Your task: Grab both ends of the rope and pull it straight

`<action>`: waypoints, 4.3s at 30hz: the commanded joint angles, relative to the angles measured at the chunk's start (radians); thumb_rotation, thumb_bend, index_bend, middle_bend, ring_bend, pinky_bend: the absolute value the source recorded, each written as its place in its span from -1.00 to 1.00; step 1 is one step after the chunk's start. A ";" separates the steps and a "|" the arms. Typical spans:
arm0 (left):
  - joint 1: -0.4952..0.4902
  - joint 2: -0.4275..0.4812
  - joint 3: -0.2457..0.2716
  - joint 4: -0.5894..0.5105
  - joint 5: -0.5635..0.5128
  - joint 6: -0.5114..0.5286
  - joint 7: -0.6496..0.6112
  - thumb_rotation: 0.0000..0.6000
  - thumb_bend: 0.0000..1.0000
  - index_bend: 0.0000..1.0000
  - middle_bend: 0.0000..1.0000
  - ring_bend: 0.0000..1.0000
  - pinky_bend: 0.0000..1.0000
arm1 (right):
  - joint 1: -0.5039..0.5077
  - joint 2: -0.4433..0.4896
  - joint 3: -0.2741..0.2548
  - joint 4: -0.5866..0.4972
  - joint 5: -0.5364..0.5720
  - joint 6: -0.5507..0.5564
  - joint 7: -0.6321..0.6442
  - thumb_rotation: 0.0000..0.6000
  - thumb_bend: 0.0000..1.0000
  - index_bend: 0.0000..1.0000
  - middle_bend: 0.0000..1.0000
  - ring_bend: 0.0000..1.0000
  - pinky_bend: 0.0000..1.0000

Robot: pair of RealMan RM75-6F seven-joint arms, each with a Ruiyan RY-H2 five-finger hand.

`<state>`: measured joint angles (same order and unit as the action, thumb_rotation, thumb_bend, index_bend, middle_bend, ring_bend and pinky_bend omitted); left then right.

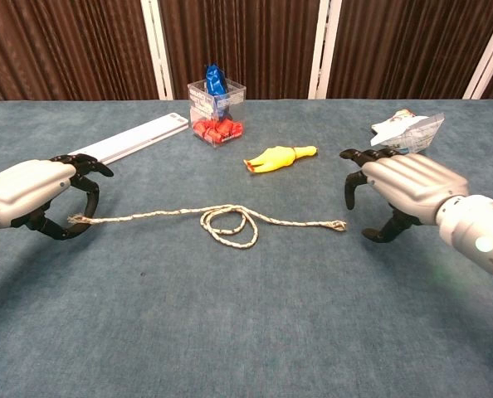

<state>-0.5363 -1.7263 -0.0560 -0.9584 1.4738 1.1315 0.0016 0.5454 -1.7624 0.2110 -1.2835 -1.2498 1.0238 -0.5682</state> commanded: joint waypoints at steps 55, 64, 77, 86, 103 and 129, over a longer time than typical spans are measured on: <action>-0.007 0.019 0.004 0.011 -0.004 -0.018 -0.013 1.00 -0.18 0.40 -0.71 -1.00 -0.81 | 0.127 -0.088 0.008 0.166 0.122 -0.033 0.022 1.00 0.41 0.73 -0.60 -1.00 -1.00; 0.003 0.042 -0.001 0.020 -0.008 -0.001 -0.008 1.00 -0.18 0.40 -0.71 -1.00 -0.81 | 0.083 0.037 0.012 0.070 0.107 0.035 0.048 1.00 0.41 0.74 -0.60 -1.00 -1.00; 0.055 0.094 0.007 0.056 -0.037 0.015 -0.001 1.00 -0.18 0.40 -0.71 -1.00 -0.81 | -0.043 0.263 -0.022 0.002 0.110 0.109 0.139 1.00 0.41 0.75 -0.59 -1.00 -1.00; 0.099 0.122 0.010 0.067 -0.056 0.031 -0.007 1.00 -0.18 0.40 -0.71 -1.00 -0.81 | -0.108 0.321 -0.041 0.063 0.128 0.098 0.250 1.00 0.41 0.75 -0.59 -1.00 -1.00; 0.109 0.102 0.018 0.126 -0.057 -0.012 -0.029 1.00 -0.17 0.33 -0.71 -1.00 -0.81 | -0.169 0.307 -0.067 0.227 0.127 0.036 0.401 1.00 0.41 0.75 -0.59 -1.00 -1.00; 0.111 0.069 0.012 0.185 -0.047 -0.021 -0.133 1.00 -0.19 -1.00 -0.99 -1.00 -0.81 | -0.175 0.325 -0.070 0.199 0.195 -0.061 0.270 1.00 -0.31 -1.00 -1.00 -1.00 -1.00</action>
<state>-0.4307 -1.6645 -0.0427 -0.7658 1.4299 1.1088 -0.1233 0.3769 -1.4565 0.1382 -1.0596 -1.0578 0.9471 -0.2867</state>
